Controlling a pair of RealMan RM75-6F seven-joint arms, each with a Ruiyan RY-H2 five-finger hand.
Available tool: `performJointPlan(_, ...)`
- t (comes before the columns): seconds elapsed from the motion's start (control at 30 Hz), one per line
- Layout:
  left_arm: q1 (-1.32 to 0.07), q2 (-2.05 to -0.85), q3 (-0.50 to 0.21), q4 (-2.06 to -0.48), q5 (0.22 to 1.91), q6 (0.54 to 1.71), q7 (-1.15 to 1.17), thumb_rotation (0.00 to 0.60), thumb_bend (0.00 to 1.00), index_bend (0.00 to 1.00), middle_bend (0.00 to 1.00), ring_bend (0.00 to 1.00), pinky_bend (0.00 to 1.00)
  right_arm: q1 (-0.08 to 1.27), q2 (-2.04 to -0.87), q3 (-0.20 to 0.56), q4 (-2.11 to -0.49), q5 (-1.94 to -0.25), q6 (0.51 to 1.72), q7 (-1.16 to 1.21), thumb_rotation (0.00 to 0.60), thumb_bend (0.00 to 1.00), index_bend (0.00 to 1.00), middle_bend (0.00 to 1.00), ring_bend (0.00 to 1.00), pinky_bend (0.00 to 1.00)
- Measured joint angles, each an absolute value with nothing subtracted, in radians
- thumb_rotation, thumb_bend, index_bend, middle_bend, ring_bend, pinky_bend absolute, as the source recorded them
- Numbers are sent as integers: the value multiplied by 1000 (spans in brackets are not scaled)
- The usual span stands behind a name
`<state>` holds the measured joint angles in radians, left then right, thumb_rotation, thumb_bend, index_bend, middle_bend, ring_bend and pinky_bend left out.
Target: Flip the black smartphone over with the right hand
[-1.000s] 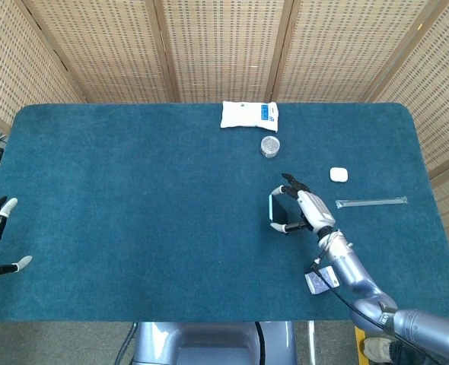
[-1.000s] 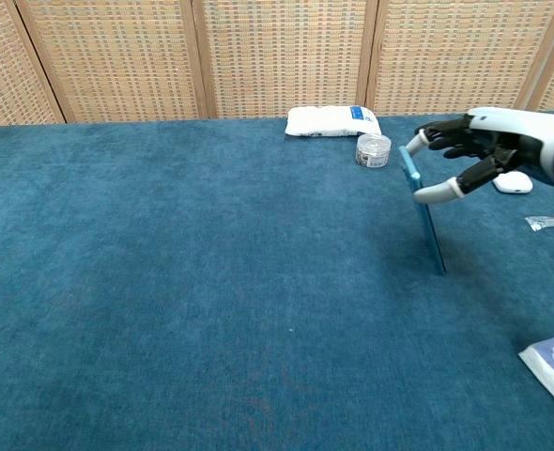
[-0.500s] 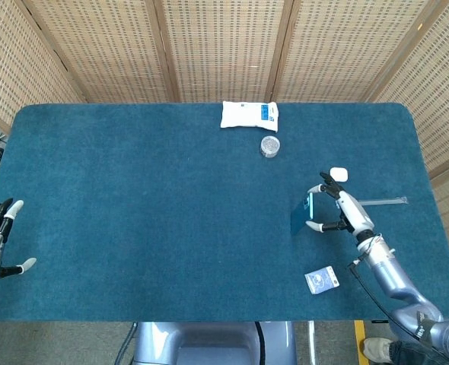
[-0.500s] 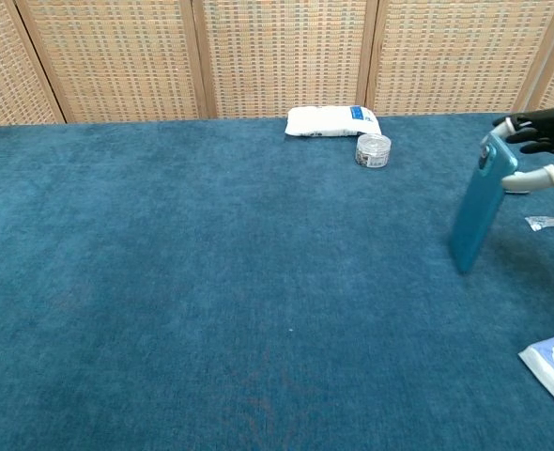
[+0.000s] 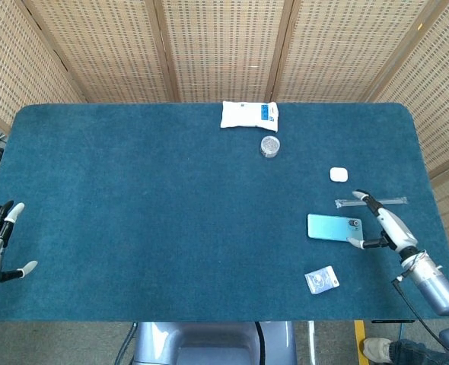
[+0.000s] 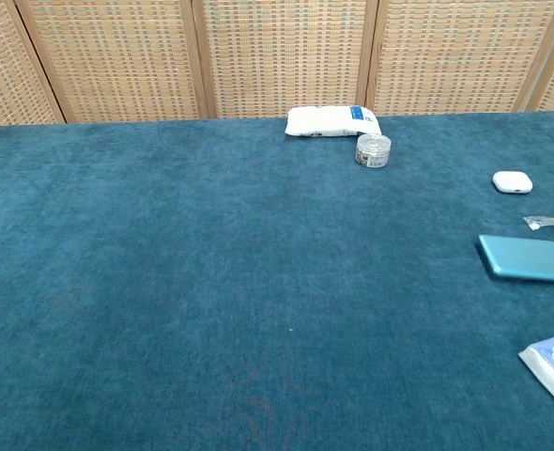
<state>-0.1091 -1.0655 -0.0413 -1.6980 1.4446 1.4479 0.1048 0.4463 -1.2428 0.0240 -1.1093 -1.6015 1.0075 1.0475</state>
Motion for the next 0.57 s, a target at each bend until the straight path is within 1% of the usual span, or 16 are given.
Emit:
performJointPlan(0.13,-102,-1061,-38,-1701,1460,1463,97,600,0,0,0,0,0,416,-1214,13,-1108,-1612,1082,1050,600,234,0,0,0,0)
performJointPlan(0.23,-97,-1058,-35,-1701,1473,1475,91,600,0,0,0,0,0,393,-1188,9,-1129,-1617,1139,1026,600,213,0,0,0,0)
performJointPlan(0.3,-95,-1057,-33,-1700,1479,1480,88,600,0,0,0,0,0,375,-1173,8,-1152,-1620,1181,981,600,181,0,0,0,0)
performJointPlan(0.4,-92,-1058,-32,-1695,1486,1488,87,600,0,0,0,0,0,344,-1154,7,-1193,-1620,1229,876,600,58,0,0,0,0)
performJointPlan(0.43,-91,-1058,-32,-1692,1490,1490,88,600,0,0,0,0,0,330,-1148,7,-1211,-1618,1250,821,600,33,0,0,0,0)
performJointPlan(0.5,-91,-1060,-30,-1690,1495,1491,89,600,0,0,0,0,0,309,-1140,7,-1244,-1616,1284,725,600,0,0,0,0,0)
performJointPlan(0.57,-91,-1061,-28,-1687,1500,1491,93,600,0,0,0,0,0,281,-1130,7,-1287,-1614,1327,599,600,0,0,0,0,0)
